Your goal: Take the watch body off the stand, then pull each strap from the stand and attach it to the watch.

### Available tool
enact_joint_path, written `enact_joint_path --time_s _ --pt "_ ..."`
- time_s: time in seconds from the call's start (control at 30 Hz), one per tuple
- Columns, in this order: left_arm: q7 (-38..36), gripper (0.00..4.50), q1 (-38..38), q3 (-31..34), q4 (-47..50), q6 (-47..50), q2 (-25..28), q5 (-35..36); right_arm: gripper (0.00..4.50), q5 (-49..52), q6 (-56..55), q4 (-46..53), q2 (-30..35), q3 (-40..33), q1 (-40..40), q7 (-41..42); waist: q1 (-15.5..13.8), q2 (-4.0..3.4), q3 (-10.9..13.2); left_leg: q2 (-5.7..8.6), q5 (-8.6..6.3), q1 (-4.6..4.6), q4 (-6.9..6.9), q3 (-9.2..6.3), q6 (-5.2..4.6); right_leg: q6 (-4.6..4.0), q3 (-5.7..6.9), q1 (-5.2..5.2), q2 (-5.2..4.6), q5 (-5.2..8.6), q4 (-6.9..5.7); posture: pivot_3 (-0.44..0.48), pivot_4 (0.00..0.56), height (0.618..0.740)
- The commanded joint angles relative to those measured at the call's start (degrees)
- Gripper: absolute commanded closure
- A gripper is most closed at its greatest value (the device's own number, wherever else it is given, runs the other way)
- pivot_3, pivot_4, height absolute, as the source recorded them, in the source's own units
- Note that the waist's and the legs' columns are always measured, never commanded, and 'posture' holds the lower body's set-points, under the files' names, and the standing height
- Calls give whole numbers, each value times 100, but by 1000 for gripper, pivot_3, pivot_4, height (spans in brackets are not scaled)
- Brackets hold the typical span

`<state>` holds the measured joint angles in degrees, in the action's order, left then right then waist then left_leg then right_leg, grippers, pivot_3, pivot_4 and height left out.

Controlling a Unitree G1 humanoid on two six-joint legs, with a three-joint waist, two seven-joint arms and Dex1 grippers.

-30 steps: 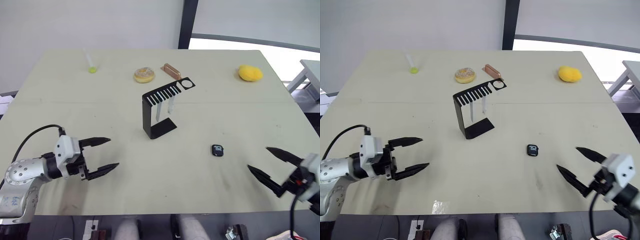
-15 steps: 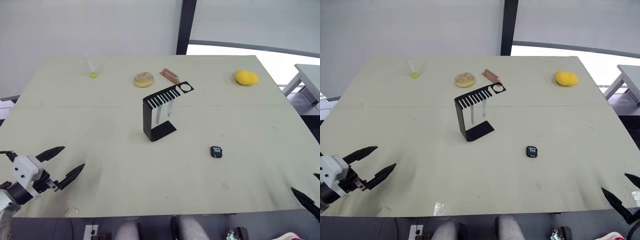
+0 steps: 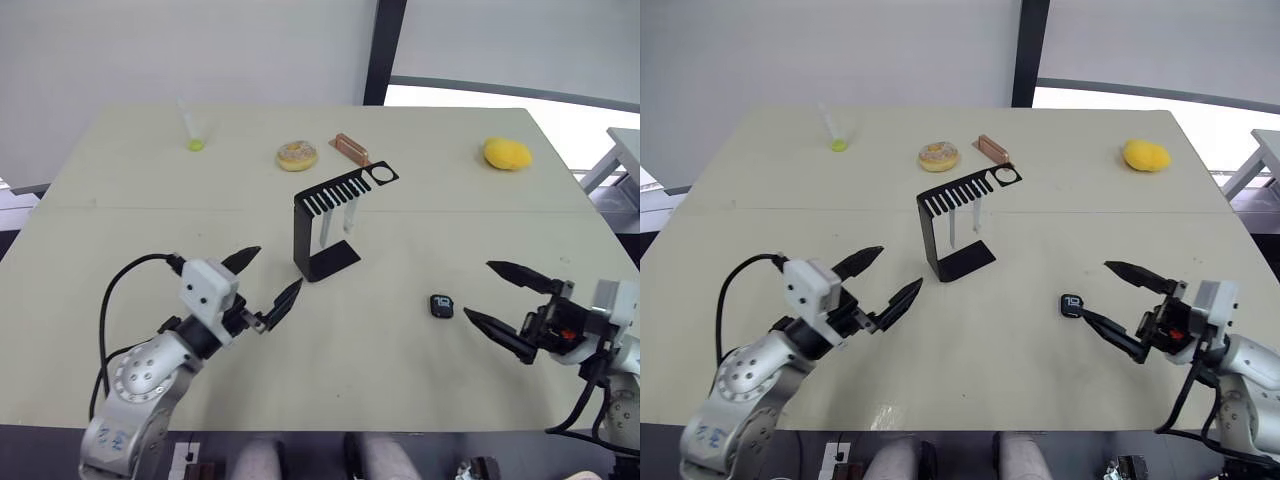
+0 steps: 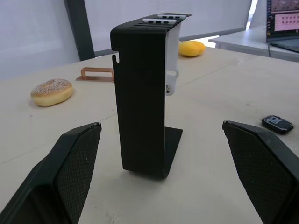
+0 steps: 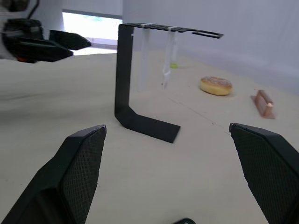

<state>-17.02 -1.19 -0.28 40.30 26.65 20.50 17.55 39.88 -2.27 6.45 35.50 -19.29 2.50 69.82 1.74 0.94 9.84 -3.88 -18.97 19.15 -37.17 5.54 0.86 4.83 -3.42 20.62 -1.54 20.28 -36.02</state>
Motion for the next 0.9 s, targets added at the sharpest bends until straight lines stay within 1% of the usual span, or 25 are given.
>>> enact_joint_path --time_s 0.03,0.17,0.3,0.57,0.77,0.9 --pt "516 0 417 -385 -451 -139 -375 -573 35 -26 -2 24 -60 175 -199 86 -8 -3 2 1 0 1 -3 1 0 0 0 0 -1 0 0 0 150 740" --pt "846 0 927 -607 -1110 -214 -788 -995 35 -126 -45 -41 -142 356 -280 61 -16 0 4 6 4 3 -12 4 -8 11 -2 -2 -6 -6 2 0 150 740" --pt "908 0 1135 -773 -1454 -378 -948 -1283 35 -179 -46 -40 -228 432 -272 47 -16 -1 4 5 11 4 -7 4 5 11 -2 2 -6 -6 2 0 150 740" --pt "1253 0 1073 -460 -1644 -371 -1206 -1479 35 -160 -14 47 -244 419 -100 -6 -16 -1 5 1 14 4 -4 10 9 11 -5 6 -7 -6 2 0 150 740" --pt "1424 0 1276 -369 -1870 -360 -1410 -1583 35 -173 -33 69 -259 428 8 -25 -18 -1 5 4 10 5 -3 9 -3 11 -3 6 -9 -6 1 0 150 740" --pt "1423 0 1421 -388 -2000 -354 -1443 -1642 35 -214 -44 77 -275 476 33 -39 -16 -1 5 5 10 5 -3 9 -2 11 -3 5 -9 -6 1 0 150 740"
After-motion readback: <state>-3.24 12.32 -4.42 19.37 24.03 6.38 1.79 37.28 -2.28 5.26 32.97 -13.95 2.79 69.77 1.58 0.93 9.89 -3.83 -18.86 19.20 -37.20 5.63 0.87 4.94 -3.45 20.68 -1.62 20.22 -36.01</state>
